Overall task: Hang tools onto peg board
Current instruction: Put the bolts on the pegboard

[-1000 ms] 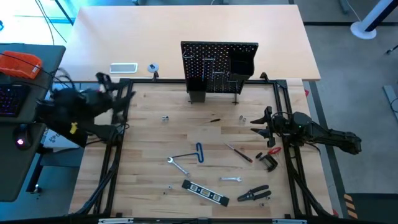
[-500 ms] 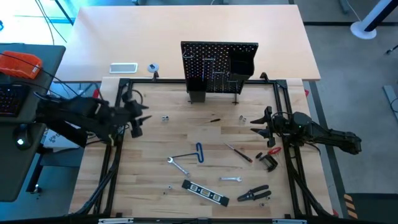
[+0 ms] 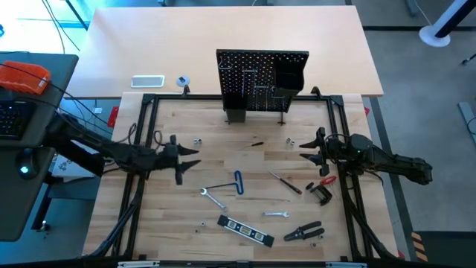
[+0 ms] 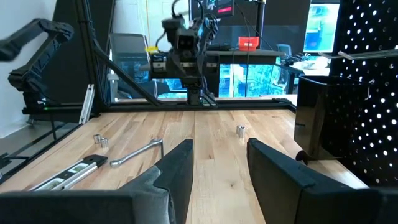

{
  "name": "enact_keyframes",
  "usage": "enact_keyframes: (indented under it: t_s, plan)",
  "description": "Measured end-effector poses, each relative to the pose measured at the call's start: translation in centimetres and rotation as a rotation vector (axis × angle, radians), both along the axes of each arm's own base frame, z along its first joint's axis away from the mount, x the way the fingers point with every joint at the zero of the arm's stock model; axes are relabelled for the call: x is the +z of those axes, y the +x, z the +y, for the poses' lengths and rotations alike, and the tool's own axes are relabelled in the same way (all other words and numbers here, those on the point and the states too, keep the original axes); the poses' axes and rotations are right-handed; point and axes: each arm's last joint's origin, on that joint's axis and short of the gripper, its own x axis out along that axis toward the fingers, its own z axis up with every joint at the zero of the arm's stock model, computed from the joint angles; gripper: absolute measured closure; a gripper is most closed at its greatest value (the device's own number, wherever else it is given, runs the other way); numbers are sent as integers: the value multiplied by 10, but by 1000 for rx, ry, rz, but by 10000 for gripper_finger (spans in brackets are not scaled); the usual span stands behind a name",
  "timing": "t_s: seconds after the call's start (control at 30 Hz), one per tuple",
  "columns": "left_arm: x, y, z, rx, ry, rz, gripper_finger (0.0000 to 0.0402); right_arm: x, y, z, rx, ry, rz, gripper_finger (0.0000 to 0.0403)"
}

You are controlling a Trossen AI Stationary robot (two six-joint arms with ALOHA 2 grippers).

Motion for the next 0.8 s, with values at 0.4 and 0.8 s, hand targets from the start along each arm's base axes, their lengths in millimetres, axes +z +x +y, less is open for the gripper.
enact_keyframes:
  t_s: [0.4,0.8]
  plan:
    - [2,10,2,-46,230,-55,234,0,0,0,0,0,0,256]
    - [23,20,7,127,326,196,234,0,0,0,-1,0,0,256]
